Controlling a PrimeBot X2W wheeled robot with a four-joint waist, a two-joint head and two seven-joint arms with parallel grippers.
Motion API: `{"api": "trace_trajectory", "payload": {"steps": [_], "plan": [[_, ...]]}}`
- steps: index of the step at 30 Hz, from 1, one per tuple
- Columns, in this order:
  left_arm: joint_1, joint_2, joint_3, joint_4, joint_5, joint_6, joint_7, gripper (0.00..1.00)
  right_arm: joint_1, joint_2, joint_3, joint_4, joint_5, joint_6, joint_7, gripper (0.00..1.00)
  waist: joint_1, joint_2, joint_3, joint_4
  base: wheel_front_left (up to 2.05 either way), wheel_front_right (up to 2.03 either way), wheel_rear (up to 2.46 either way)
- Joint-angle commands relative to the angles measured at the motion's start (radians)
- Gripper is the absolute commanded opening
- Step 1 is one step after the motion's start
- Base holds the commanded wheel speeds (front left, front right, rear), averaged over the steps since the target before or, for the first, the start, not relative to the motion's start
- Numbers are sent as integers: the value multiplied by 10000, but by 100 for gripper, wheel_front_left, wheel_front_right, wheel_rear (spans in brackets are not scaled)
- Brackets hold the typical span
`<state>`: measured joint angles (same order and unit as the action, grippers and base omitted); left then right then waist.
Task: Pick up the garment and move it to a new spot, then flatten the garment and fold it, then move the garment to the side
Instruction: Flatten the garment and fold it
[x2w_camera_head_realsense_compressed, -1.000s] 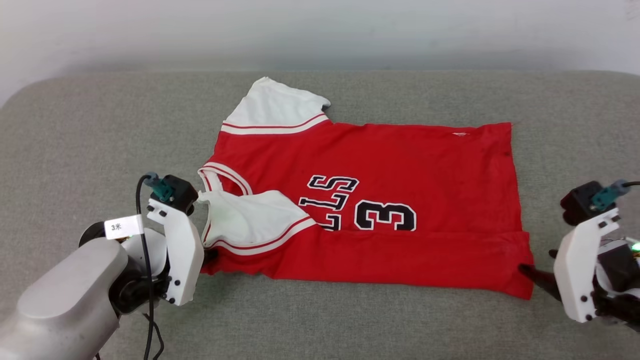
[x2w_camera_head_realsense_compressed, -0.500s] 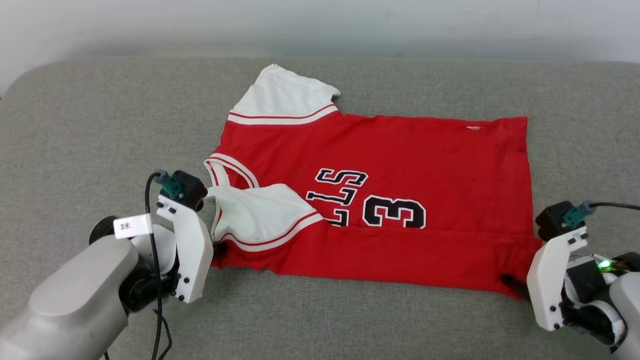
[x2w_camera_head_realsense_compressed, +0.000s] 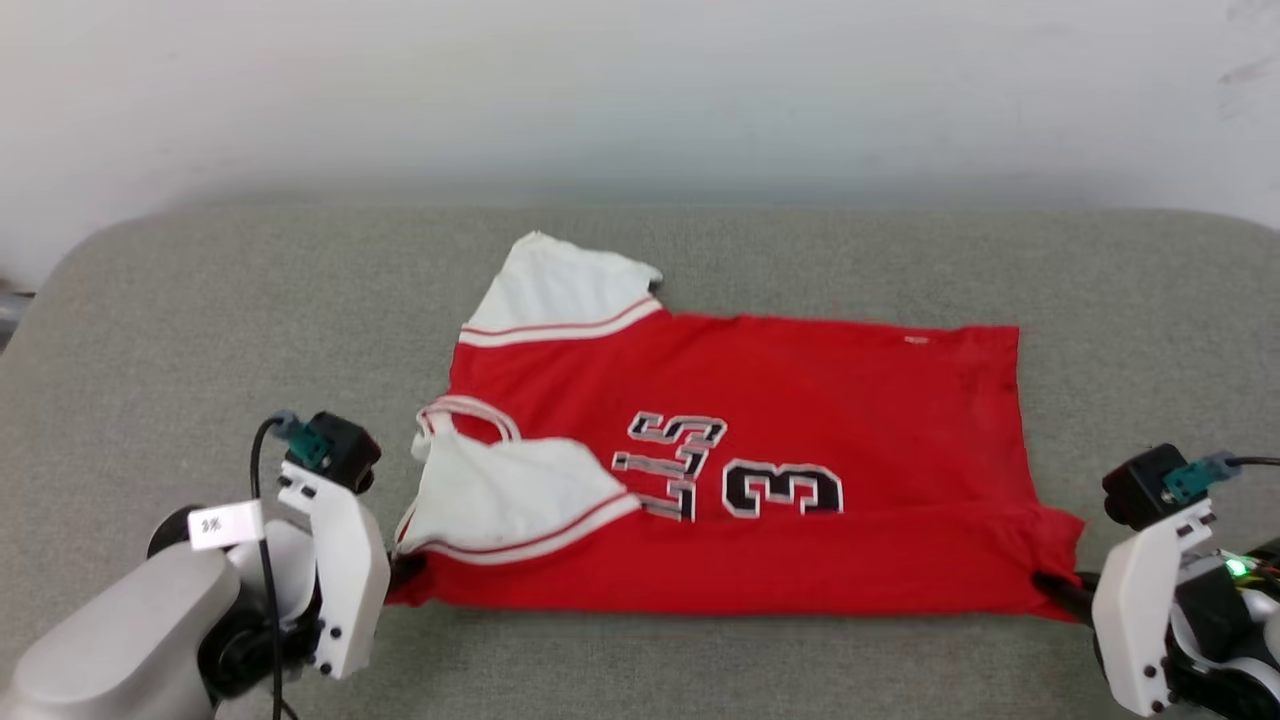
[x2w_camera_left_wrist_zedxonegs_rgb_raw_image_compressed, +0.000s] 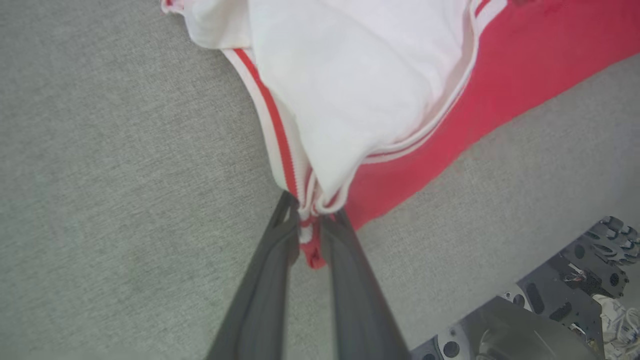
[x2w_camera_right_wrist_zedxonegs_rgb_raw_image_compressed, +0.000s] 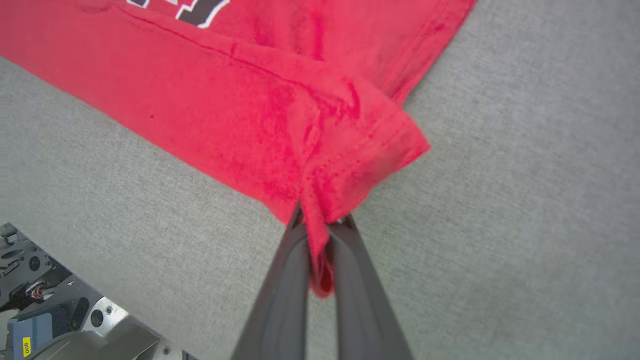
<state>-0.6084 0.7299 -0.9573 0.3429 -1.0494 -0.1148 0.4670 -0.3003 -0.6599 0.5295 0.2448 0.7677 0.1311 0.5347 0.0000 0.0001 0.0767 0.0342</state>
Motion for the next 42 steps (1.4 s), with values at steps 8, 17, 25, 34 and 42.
{"api": "trace_trajectory", "payload": {"steps": [8, 17, 25, 34, 42], "plan": [[1300, 814, -75, -1452, -252, 636, -105, 0, 1416, -870, -757, -1356, 297, -8, 210, 0, 0, -1, -557, -39, 0, 0, 0], [2176, 795, -214, -1640, -522, 1042, -332, 0, 2472, -521, -1334, -1360, 71, -10, 782, 0, 0, -1, -289, -47, 0, 0, 0], [2285, 329, -275, -822, -592, 911, -562, 0, 2562, 212, -1326, -576, -373, -8, 393, 0, 0, -1, -29, -15, 0, 0, 0], [2091, 456, 146, -623, -336, 961, -1600, 100, 2655, 1168, -2643, -610, -1292, -8, -2072, 100, 0, -1, -457, 59, 0, 0, 0], [1209, 569, 825, -589, 325, 1308, -2923, 100, 2421, 2792, -4339, -1594, -3329, -8, -4402, 100, 0, -1, -410, -82, 0, 0, 0]]}}
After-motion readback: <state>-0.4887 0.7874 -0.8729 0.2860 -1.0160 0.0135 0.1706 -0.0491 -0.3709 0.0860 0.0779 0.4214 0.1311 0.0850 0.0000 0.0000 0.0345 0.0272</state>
